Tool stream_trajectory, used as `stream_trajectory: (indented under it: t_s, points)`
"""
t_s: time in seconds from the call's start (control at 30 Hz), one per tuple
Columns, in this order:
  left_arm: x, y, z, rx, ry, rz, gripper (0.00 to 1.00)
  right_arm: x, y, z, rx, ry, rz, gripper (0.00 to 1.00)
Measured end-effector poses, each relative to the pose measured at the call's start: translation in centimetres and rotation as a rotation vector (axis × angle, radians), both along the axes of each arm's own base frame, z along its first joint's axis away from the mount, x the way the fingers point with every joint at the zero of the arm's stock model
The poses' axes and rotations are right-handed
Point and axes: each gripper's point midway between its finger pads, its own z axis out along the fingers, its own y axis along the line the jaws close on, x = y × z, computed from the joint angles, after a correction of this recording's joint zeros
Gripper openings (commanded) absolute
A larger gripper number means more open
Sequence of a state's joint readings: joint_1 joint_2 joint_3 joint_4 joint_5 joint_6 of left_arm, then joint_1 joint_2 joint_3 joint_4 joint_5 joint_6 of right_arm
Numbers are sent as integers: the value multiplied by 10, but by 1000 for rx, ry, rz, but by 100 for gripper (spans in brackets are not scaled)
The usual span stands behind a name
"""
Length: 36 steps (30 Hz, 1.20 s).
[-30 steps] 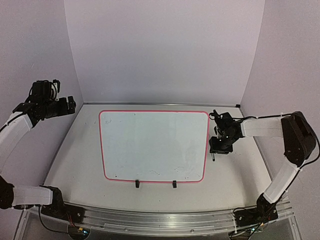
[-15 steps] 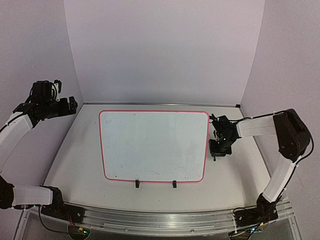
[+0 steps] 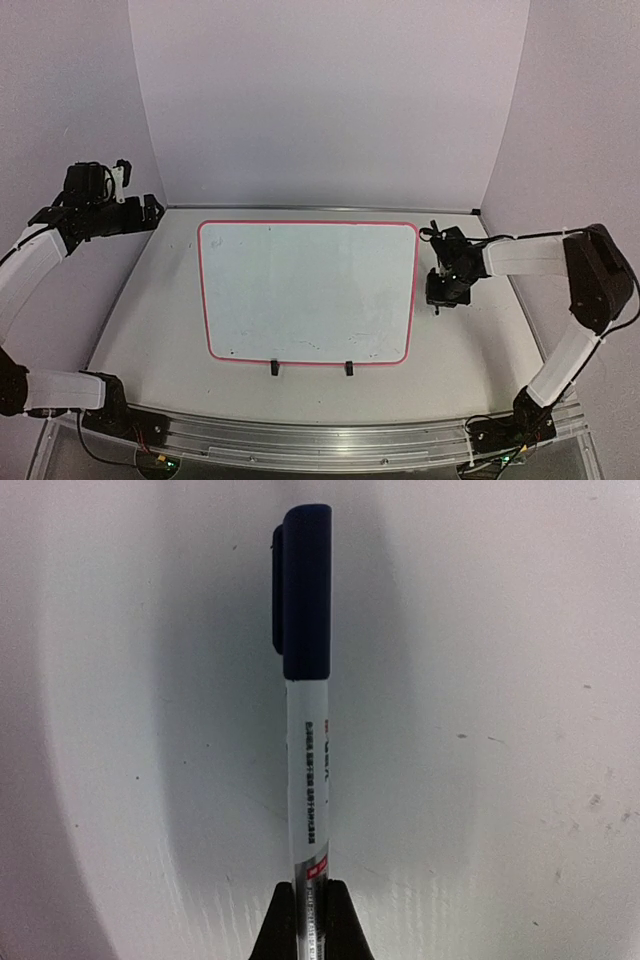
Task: Write a sentence on the whiteboard
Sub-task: Pick up the whiteboard marker from the center of the board, then pass from the right arm to the left
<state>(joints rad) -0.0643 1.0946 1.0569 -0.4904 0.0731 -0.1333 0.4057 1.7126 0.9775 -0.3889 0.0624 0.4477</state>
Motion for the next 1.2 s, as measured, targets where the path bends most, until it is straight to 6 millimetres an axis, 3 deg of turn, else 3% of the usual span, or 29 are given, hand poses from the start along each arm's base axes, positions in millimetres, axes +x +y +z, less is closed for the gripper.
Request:
stream_trajectory:
  t_s: [0.1, 0.17, 0.2, 0.27, 0.33, 0.43, 0.53, 0.6, 0.67, 0.73, 0.87, 0.9, 1.03, 1.2]
  points:
    - [-1, -10, 6, -32, -9, -50, 91, 0, -7, 47, 12, -120, -10, 0]
    - [0, -18, 17, -48, -15, -80, 91, 3, -9, 101, 47, -268, -3, 0]
    - [2, -27, 32, -53, -29, -107, 91, 0, -10, 149, 85, -395, 16, 0]
    - [3, -43, 53, -52, -58, -148, 91, -6, -9, 193, 124, -507, 55, 0]
    - [-1, -84, 91, -58, -118, -256, 91, -18, -1, 251, 174, -641, 139, 0]
    - [-14, -122, 121, -97, -163, -367, 91, -32, 14, 291, 227, -723, 249, 0]
    - [-31, -159, 150, -164, -197, -485, 91, -50, 42, 327, 291, -773, 414, 0]
    - [-36, -174, 151, -191, -185, -532, 90, -57, 57, 333, 314, -770, 485, 0]
    - [-45, -202, 144, -229, -143, -618, 90, -63, 80, 334, 340, -747, 577, 0]
    - [-53, -228, 131, -262, -81, -694, 90, -68, 101, 326, 349, -705, 646, 0]
    - [-62, -258, 120, -312, -23, -774, 91, -79, 142, 307, 350, -624, 764, 0]
    - [-66, -269, 119, -334, -11, -804, 91, -87, 164, 298, 350, -590, 823, 0]
    - [-79, -292, 122, -402, -3, -885, 89, -101, 199, 278, 332, -527, 915, 0]
    - [-84, -310, 123, -493, 12, -935, 75, -110, 225, 258, 292, -481, 983, 0]
